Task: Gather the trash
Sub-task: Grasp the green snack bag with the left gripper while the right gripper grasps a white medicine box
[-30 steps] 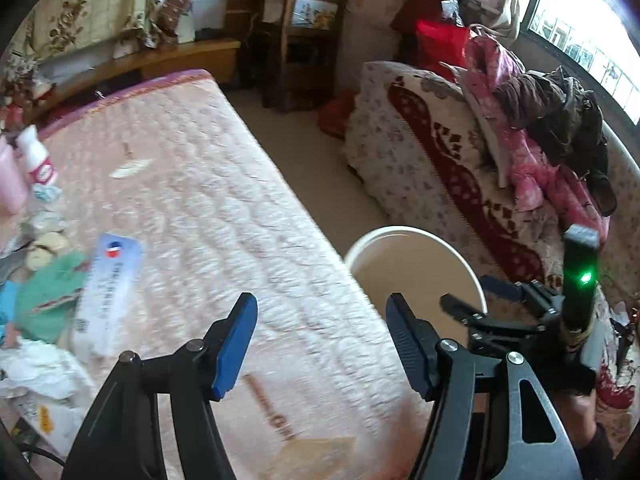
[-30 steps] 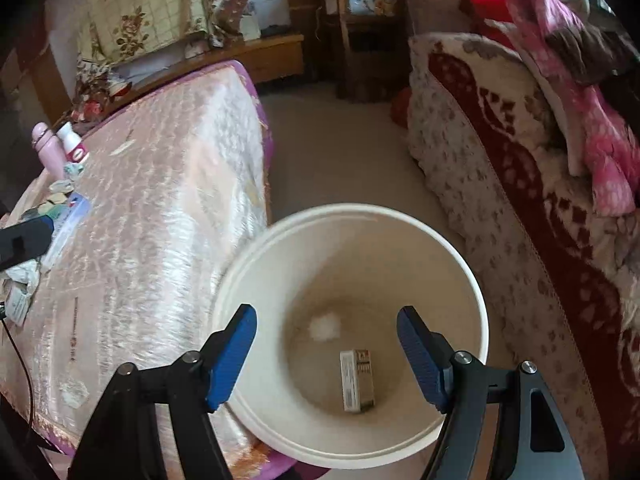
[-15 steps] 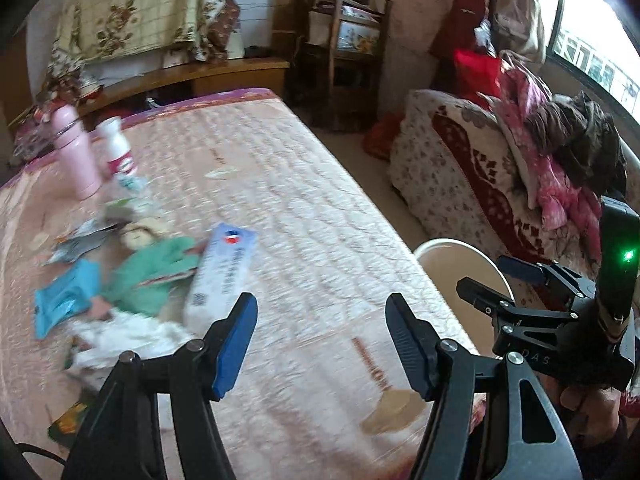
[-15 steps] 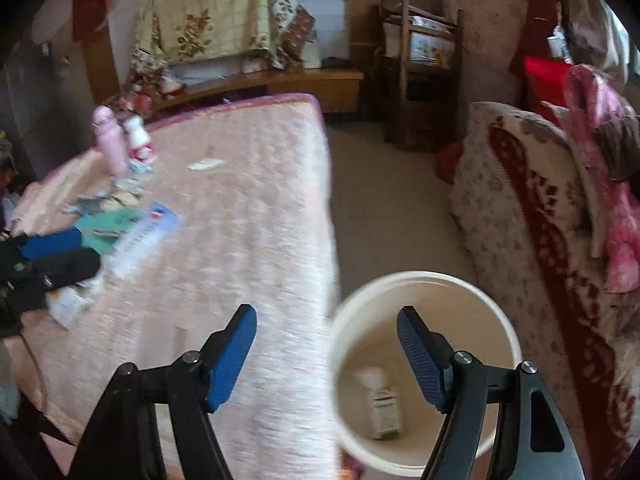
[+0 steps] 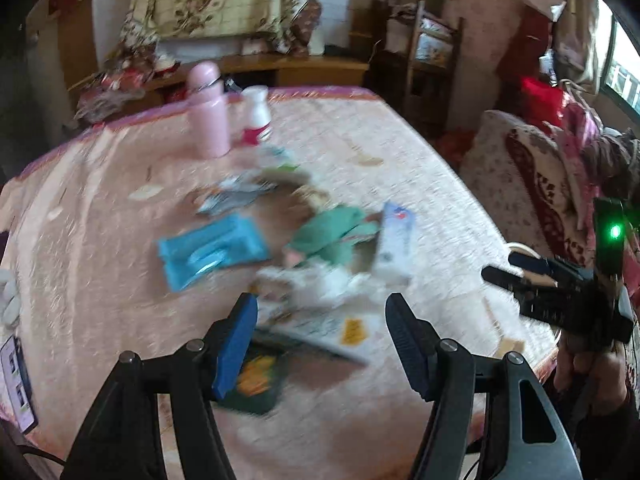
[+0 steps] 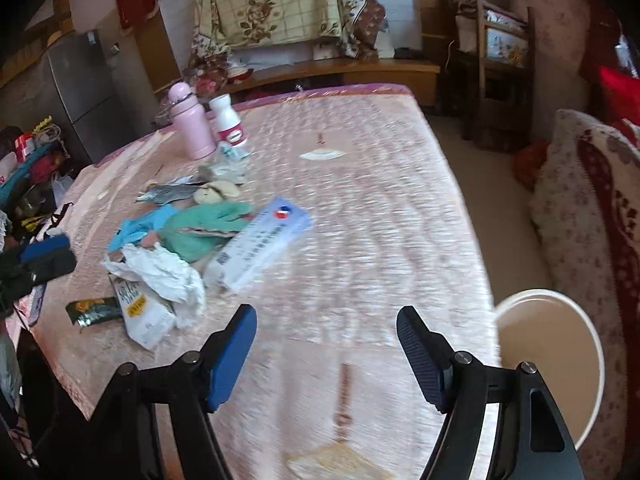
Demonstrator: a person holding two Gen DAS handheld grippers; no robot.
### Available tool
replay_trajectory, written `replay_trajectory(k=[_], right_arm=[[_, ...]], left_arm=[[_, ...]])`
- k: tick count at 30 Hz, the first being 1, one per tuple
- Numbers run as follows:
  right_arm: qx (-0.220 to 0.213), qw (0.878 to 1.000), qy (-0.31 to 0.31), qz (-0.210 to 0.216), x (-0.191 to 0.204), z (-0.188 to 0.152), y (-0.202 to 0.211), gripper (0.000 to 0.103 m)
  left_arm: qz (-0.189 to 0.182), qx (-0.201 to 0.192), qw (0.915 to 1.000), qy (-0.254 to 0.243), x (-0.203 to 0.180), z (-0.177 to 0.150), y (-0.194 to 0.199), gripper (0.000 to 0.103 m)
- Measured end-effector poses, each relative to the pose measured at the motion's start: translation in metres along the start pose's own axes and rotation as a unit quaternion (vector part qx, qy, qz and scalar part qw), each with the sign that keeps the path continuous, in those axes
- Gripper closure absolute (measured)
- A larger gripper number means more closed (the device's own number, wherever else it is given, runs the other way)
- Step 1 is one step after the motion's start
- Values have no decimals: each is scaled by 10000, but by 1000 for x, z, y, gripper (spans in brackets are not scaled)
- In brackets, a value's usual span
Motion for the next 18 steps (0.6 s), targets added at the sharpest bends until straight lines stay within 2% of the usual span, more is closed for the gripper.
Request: replay_trajectory(k=[3, 6, 10, 13, 18], right_arm=[[85, 9997, -201, 119, 7, 5, -24, 27], [200, 9993, -303, -12, 11, 16, -52, 27], [348, 9983, -449, -110, 14, 33, -91, 27], [403, 9983, -395, -172, 20, 43, -112, 27], [641, 9975, -178, -252, 25, 46, -135, 27]], left_arm=[[55, 216, 9997, 141, 23, -9, -12, 36], [96, 405, 9987, 298, 38, -18, -26, 36], [374, 628, 9968, 329, 53, -31, -50, 36], [307, 949, 9940, 458, 59, -48, -67, 36], [110, 1325, 9905, 345, 48, -79, -82, 36]])
Point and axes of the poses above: each gripper's, at about its wrist camera, not at the fingertips, and y roughly against the way its jaws point, x to its left, z to its top, the point moved 10 cm from there along -y, roughly the way its jaws point, and after that the axes turned 14 degrees about z, right-handed, at the moved point
